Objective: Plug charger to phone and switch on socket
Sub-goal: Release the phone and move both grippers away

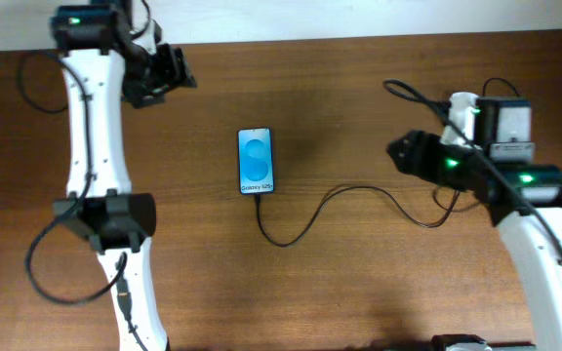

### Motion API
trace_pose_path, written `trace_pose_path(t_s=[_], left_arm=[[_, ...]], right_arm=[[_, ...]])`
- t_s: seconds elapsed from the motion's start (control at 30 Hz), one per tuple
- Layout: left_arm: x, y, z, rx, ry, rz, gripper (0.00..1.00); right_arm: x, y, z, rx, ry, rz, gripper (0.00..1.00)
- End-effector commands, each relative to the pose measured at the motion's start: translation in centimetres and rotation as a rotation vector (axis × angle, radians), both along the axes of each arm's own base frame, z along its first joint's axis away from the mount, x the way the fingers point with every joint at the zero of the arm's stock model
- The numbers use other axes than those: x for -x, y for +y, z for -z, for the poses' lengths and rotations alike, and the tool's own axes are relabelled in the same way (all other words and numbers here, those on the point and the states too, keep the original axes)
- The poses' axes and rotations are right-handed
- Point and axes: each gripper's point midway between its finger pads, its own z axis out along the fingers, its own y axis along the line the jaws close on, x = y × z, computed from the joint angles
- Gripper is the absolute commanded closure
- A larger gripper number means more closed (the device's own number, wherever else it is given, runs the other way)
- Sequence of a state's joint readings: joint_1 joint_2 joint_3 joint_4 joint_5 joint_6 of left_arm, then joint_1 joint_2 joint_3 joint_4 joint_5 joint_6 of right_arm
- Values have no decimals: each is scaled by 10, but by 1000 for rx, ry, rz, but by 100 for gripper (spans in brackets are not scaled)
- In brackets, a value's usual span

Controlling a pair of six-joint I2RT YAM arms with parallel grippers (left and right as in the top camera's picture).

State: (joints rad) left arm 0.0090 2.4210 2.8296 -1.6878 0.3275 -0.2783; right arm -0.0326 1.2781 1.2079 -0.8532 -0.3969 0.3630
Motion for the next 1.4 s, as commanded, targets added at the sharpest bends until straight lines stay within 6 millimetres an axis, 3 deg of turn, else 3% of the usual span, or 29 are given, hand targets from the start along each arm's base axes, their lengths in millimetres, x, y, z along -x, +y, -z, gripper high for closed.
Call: trace_pose_path(t_s=[0.0, 0.1, 0.2, 0.3, 0.87, 0.93, 1.0, 1.07, 1.13, 1.17, 1.23, 1.37], left_arm=[[18, 25, -79, 31, -173, -74, 0], [27, 45, -102, 24, -226, -118, 1], [28, 52, -103, 22, -228, -133, 1], [28, 52, -103, 22, -228, -133, 1], [28, 52, -104, 22, -228, -133, 1], [28, 52, -103, 22, -228, -132, 1], [28, 52, -104, 22, -228, -133, 1], [28, 52, -104, 22, -228, -132, 1], [28, 51, -103, 22, -228, -131, 1], [28, 52, -103, 22, -228, -132, 1], [28, 52, -104, 22, -228, -133, 1], [28, 52, -104, 22, -228, -132, 1]], right_arm=[[9, -40, -37, 69, -72, 58, 36], [26, -82, -56, 102, -72, 170, 36], [43, -121, -58, 109, -47, 302, 35], [53, -145, -55, 107, -27, 391, 22], [52, -156, -47, 145, -4, 384, 16], [37, -154, -42, 117, -4, 308, 14], [16, -165, -55, 112, -4, 295, 14], [-5, -195, -79, 111, -23, 345, 13], [-13, -232, -83, 110, -18, 414, 13], [-15, -260, -72, 92, 1, 483, 14], [-22, -290, -48, 77, 31, 525, 13], [-53, -323, -11, 81, 20, 531, 12]])
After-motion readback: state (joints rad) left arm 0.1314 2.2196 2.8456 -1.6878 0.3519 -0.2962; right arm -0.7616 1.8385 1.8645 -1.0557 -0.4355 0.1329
